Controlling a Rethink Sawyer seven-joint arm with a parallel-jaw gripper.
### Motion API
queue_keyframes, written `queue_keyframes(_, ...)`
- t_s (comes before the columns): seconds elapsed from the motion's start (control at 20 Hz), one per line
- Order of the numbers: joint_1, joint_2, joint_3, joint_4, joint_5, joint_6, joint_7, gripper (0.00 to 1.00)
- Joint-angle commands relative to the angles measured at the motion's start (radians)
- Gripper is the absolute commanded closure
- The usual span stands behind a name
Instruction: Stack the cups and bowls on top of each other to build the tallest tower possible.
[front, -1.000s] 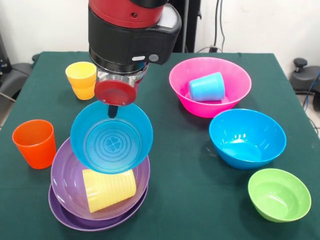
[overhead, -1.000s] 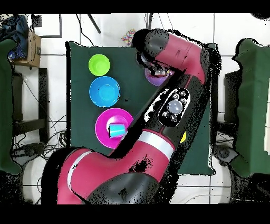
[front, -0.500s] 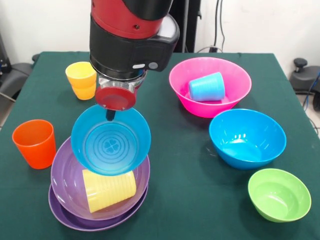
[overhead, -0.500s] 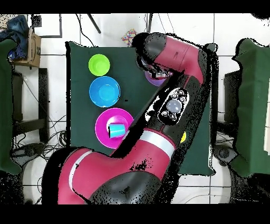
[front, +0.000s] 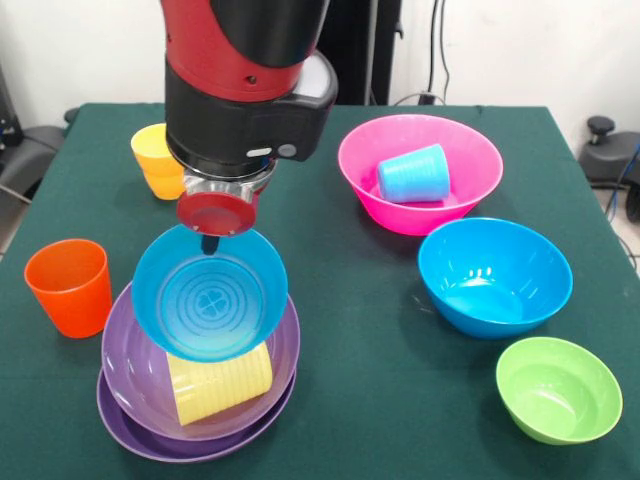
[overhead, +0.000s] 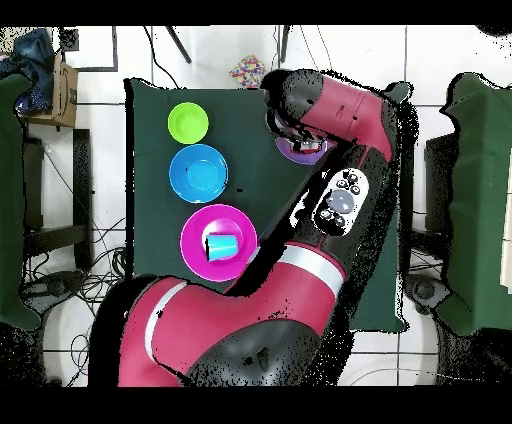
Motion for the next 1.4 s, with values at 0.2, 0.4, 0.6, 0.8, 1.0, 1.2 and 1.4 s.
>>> queue_keyframes(0.2,-0.043,-0.018,0.168,0.065,-0.117,-0.050,-0.258,1.00)
queue_keyframes(0.4,-0.049,-0.031,0.175,0.059,-0.141,-0.025,-0.258,1.00)
queue_keyframes(0.6,-0.049,-0.045,0.182,0.067,-0.157,-0.020,-0.249,1.00)
queue_keyframes(0.8,-0.046,-0.054,0.195,0.084,-0.169,-0.037,-0.226,1.00)
queue_keyframes(1.0,-0.038,-0.060,0.200,0.089,-0.180,-0.034,-0.197,1.00)
queue_keyframes(1.2,-0.036,-0.063,0.203,0.096,-0.180,-0.037,-0.174,1.00)
queue_keyframes(1.4,-0.038,-0.065,0.209,0.098,-0.182,-0.036,-0.182,1.00)
